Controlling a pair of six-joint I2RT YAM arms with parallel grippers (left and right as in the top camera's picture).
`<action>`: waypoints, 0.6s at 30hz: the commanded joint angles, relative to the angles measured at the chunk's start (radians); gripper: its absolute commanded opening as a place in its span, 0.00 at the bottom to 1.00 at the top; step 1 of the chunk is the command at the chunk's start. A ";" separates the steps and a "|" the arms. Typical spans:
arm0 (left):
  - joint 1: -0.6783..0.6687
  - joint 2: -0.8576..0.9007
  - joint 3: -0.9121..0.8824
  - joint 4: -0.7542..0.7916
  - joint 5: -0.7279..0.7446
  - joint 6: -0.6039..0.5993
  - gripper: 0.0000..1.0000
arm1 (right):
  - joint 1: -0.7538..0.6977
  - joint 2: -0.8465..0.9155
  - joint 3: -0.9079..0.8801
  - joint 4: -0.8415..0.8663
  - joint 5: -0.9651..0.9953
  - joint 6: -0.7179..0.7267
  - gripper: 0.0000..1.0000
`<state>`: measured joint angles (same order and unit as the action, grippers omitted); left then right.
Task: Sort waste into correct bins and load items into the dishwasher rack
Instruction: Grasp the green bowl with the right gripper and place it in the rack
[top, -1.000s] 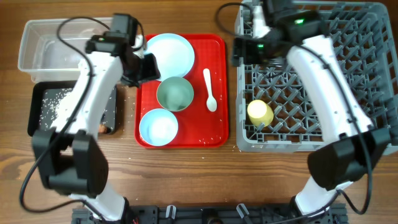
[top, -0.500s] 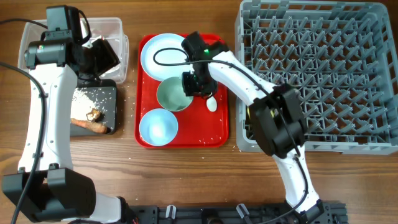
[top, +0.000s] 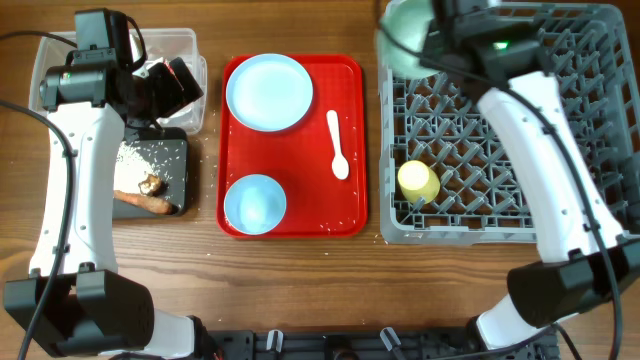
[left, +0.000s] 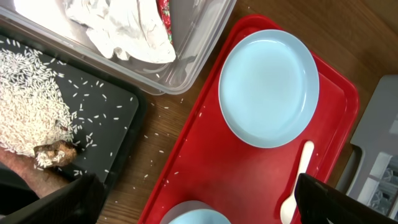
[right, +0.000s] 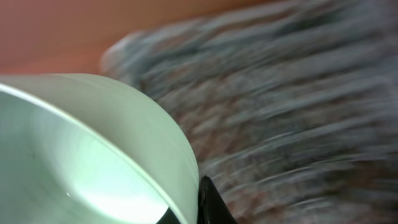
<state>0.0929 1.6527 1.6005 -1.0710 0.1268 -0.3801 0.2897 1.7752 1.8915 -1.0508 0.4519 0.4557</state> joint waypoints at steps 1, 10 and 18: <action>0.005 0.000 0.008 -0.004 -0.005 0.002 1.00 | -0.041 0.048 -0.002 0.076 0.401 -0.076 0.04; 0.003 0.000 0.008 0.035 -0.005 0.002 1.00 | -0.029 0.372 -0.002 0.531 0.613 -0.886 0.04; 0.003 0.000 0.008 0.022 -0.005 0.002 1.00 | 0.034 0.402 -0.037 0.522 0.624 -0.866 0.04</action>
<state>0.0929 1.6527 1.6001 -1.0428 0.1272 -0.3801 0.3313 2.1567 1.8847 -0.5304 1.0229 -0.4141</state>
